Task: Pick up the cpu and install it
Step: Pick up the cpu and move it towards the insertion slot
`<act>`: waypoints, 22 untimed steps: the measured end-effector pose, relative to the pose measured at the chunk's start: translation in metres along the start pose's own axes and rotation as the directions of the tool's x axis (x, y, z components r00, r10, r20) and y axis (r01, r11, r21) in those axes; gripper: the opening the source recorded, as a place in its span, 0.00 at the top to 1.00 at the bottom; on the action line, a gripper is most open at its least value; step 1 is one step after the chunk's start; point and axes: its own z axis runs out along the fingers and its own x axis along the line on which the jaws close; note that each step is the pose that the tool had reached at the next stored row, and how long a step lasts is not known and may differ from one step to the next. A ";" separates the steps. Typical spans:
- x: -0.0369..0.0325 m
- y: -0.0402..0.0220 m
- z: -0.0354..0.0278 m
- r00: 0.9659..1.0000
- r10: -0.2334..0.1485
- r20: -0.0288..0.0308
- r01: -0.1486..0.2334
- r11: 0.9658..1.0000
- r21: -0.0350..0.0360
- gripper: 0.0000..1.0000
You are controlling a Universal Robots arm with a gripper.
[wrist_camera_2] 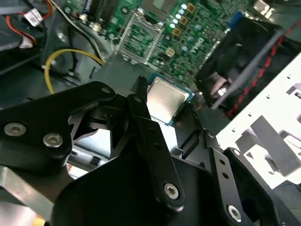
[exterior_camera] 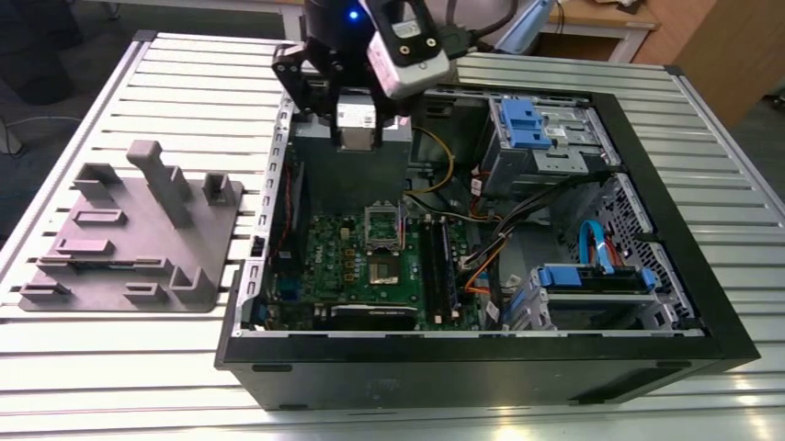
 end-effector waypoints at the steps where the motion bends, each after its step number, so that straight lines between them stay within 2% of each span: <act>1: -0.0033 0.0000 0.0001 1.000 0.000 0.000 0.000 1.000 0.000 0.53; 7: -0.0232 0.0000 0.0009 1.000 0.000 0.000 0.000 1.000 0.000 0.53; 9: -0.0360 0.0000 0.0014 1.000 0.000 0.000 0.000 1.000 0.000 0.53; 15: -0.0552 0.0001 0.0021 1.000 0.000 0.000 0.000 1.000 0.000 0.53; 22: -0.0573 0.0000 0.0022 1.000 0.000 0.000 0.000 1.000 0.000 0.53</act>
